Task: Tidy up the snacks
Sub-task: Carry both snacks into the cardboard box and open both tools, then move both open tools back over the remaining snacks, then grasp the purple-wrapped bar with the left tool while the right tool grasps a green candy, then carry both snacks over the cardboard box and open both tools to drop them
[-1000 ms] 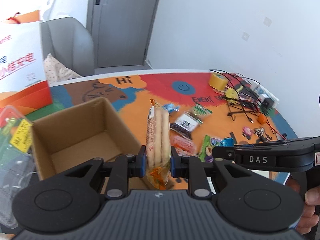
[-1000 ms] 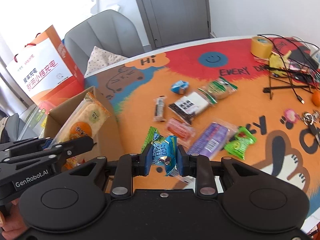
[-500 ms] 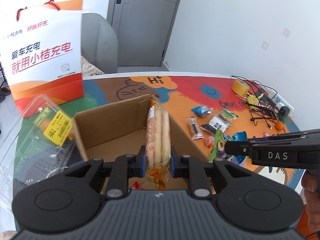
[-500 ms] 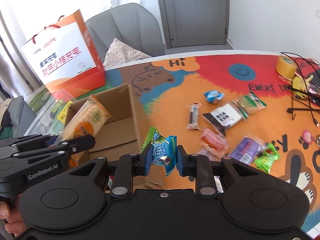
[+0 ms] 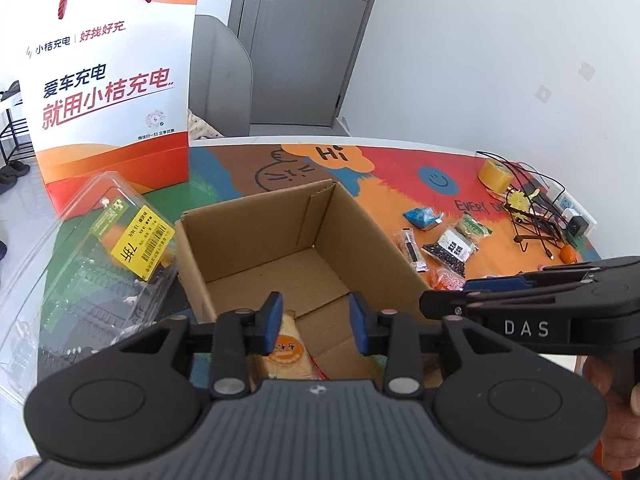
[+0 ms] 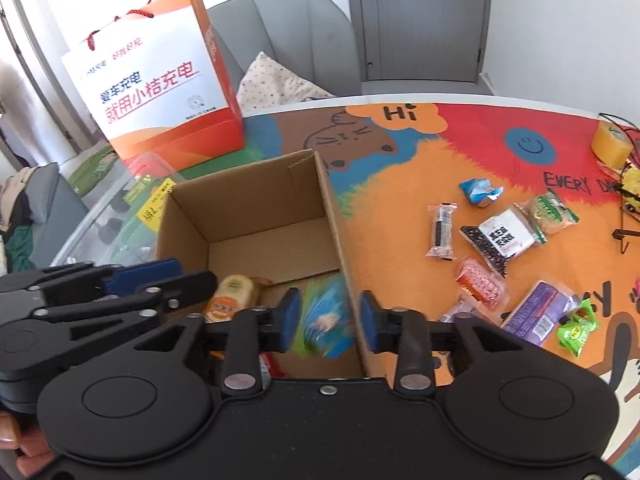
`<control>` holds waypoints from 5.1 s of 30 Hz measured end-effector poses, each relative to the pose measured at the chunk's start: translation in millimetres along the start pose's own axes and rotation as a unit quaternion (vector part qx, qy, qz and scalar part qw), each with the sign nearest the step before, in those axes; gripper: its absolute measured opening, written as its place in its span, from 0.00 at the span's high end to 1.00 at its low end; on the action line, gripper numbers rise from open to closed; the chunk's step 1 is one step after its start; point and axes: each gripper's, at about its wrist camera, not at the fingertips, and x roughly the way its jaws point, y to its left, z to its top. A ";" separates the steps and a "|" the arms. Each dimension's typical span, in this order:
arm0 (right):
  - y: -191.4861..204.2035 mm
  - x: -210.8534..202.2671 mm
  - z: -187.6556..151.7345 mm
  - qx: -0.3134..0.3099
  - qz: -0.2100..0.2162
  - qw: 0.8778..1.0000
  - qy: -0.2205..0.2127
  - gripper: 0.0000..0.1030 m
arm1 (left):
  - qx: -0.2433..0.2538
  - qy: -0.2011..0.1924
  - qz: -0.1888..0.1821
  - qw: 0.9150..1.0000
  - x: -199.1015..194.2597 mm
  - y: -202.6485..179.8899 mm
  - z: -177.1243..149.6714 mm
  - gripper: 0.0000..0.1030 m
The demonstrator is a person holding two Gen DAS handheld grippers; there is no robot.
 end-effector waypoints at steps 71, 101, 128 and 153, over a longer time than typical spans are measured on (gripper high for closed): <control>-254.1 13.0 -87.1 0.248 -0.021 0.968 -0.042 0.66 | 0.099 0.081 -0.037 0.991 152.2 -217.1 -17.7 0.54; -243.6 41.8 -99.1 0.273 -0.051 0.954 -0.116 0.89 | 0.115 0.084 -0.031 0.989 172.1 -210.5 -37.8 0.72; -240.3 55.6 -88.3 0.225 -0.083 0.964 -0.115 0.84 | 0.084 0.063 -0.034 0.994 165.8 -202.0 -30.3 0.72; -230.3 -2.3 -125.6 0.257 0.010 0.947 -0.195 0.99 | 0.059 0.012 -0.053 0.997 110.6 -188.6 -24.5 0.72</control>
